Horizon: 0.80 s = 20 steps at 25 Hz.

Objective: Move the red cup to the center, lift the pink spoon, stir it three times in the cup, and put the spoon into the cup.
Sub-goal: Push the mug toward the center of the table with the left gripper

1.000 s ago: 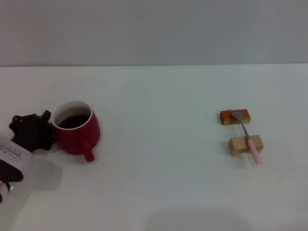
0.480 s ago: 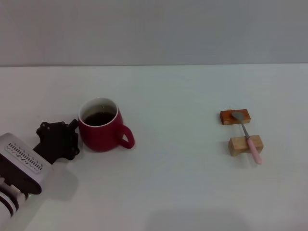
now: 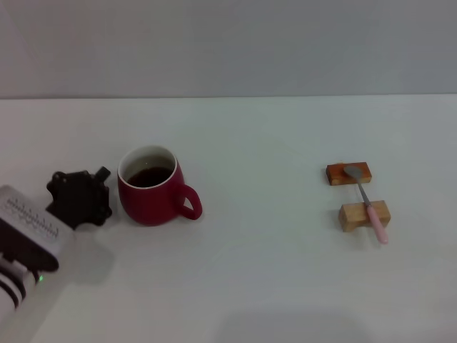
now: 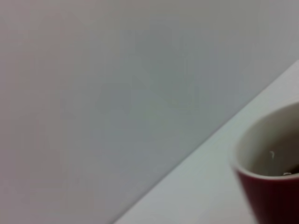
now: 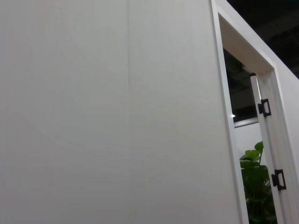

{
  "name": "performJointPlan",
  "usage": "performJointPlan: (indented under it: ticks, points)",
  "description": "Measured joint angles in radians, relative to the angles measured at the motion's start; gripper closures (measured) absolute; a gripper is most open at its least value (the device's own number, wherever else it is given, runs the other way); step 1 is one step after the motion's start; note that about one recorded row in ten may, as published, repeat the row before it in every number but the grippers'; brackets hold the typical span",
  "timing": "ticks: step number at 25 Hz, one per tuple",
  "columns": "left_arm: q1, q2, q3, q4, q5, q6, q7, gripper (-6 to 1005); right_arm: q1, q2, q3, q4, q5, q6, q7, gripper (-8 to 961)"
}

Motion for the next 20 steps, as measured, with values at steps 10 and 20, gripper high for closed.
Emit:
performJointPlan:
  ticks: [10,20]
  points:
    - [-0.090,0.006,-0.005,0.030,0.006,-0.067,0.015,994,-0.020,0.000,-0.002,0.013,0.000,0.000,0.000,293]
    - [-0.102,0.006,0.059,0.024,0.007,-0.066,0.052,993,-0.017,-0.003,0.000,0.010,0.000,0.000,0.000,294]
